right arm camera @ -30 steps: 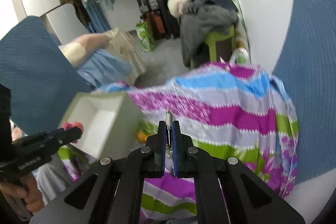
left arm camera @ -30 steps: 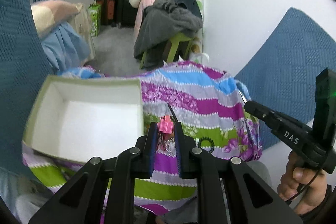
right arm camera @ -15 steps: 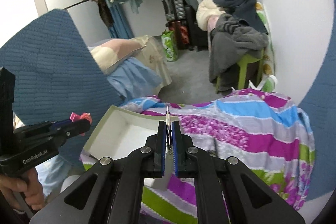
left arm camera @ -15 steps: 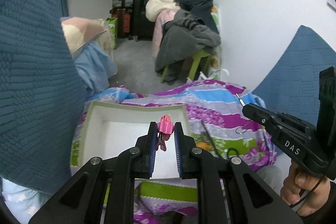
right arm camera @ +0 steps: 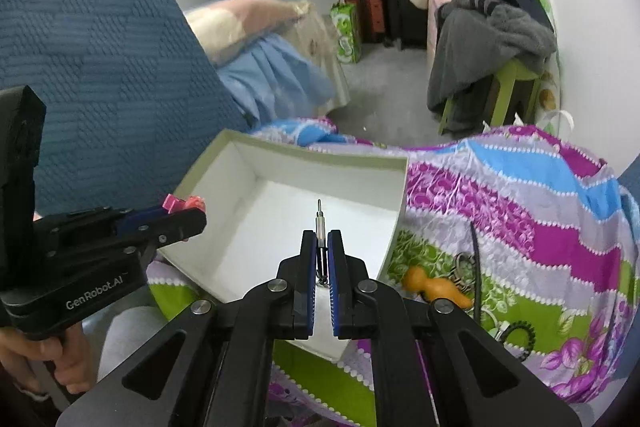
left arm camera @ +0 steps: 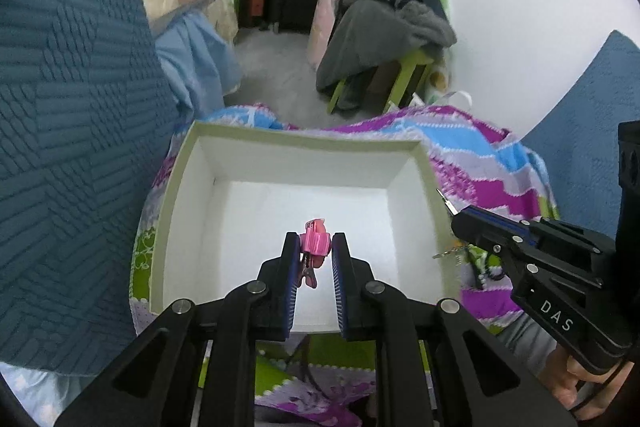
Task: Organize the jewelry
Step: 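Carry the pink clip into the box and open the left tool while the right drops the pin, then withdraw both open tools from the box back toward the remaining jewelry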
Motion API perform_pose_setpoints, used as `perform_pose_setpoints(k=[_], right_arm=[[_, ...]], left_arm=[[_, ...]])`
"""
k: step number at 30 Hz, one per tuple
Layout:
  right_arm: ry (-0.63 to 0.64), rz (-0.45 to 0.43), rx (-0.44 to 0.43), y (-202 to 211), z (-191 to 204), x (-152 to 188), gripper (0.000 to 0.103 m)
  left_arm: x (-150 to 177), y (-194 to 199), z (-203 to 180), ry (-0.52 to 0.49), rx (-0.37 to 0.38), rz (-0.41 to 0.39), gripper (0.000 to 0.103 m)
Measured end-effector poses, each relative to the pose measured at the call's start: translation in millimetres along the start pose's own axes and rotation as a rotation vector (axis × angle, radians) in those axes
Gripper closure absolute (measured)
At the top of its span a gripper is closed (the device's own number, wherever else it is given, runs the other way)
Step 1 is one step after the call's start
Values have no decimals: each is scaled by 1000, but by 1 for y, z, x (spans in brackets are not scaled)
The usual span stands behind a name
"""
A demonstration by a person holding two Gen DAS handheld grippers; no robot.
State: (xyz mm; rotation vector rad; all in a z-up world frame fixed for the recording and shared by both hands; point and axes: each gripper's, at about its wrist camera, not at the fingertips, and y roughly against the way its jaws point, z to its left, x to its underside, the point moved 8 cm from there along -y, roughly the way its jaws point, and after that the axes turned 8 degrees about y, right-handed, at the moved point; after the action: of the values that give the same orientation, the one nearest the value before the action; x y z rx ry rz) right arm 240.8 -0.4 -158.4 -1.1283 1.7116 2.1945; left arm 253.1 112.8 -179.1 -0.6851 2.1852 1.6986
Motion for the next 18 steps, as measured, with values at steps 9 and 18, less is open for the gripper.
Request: perform_pose_setpoints(k=[9,18], right_arm=[[-7,81,-11,-35,5,18,99],[1,46,-3,-17,3,9,77]], left_arm=[[14,-27,25,11,-33,41,87],[4,2,27,53,-51,-9,44]])
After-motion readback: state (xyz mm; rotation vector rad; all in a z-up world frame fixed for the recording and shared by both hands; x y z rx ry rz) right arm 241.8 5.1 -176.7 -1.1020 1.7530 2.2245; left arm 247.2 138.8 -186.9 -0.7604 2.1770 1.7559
